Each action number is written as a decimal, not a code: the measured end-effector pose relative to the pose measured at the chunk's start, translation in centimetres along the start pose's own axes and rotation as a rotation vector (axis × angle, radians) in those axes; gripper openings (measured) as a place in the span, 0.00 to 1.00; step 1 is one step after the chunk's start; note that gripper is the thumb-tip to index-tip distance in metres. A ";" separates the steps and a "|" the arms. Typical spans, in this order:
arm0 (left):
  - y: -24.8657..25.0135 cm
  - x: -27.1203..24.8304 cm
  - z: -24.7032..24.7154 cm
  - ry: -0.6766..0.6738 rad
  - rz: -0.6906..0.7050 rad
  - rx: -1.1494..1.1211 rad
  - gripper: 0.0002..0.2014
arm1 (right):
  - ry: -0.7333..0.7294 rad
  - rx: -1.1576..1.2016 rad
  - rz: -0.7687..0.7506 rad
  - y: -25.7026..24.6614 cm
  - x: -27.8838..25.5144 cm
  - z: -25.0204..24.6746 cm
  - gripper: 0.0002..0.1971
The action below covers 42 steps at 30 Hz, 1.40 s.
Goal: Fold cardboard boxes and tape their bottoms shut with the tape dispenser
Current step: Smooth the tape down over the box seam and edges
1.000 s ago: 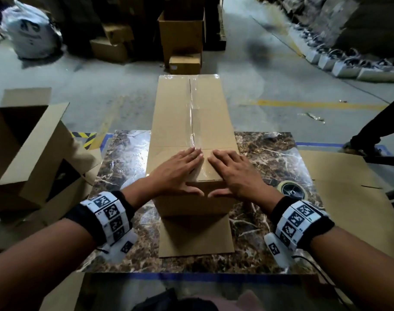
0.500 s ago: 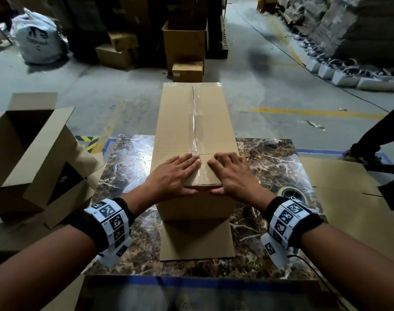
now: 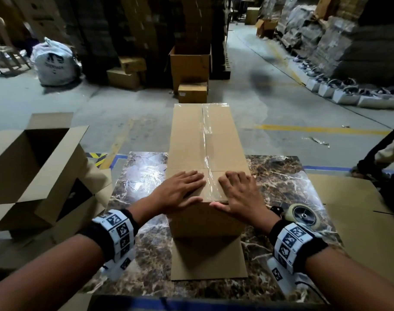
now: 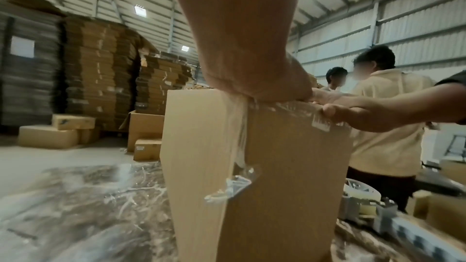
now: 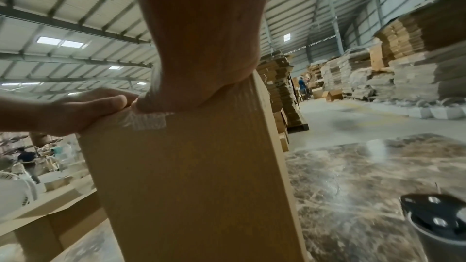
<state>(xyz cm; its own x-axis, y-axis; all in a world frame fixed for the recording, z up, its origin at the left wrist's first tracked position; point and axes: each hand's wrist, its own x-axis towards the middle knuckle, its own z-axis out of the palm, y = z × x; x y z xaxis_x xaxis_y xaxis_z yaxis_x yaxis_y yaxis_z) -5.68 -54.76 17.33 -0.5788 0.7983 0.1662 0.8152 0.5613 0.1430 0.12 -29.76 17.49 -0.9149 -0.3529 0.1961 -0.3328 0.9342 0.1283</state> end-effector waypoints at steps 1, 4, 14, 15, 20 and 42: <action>0.1 -0.2 0.5 0.055 -0.034 -0.040 0.31 | 0.012 -0.001 -0.001 0.0 0.0 0.0 0.41; 0.5 -1.0 1.8 0.426 -0.249 -0.237 0.19 | 0.034 0.005 0.007 0.0 0.0 0.1 0.42; 6.3 0.4 6.0 1.442 -1.166 -0.835 0.19 | 0.077 -0.013 0.010 -0.2 0.1 0.6 0.40; 6.4 0.6 6.4 1.477 -1.167 -0.786 0.19 | 0.074 -0.012 0.010 -0.3 0.2 0.6 0.40; 6.0 1.3 6.4 1.586 -1.189 -0.748 0.23 | 0.058 -0.026 0.017 -0.6 0.3 0.3 0.41; 11.2 -2.3 12.9 1.575 -1.693 -1.159 0.34 | 0.051 0.055 -0.083 0.5 0.1 0.2 0.37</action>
<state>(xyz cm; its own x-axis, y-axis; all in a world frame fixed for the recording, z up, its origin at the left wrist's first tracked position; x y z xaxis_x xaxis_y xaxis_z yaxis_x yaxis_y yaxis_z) 5.09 -47.49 5.95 -0.4114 -0.8104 -0.4170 -0.0614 -0.4319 0.8998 -0.19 -29.27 17.37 -0.8712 -0.4303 0.2363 -0.4205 0.9025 0.0933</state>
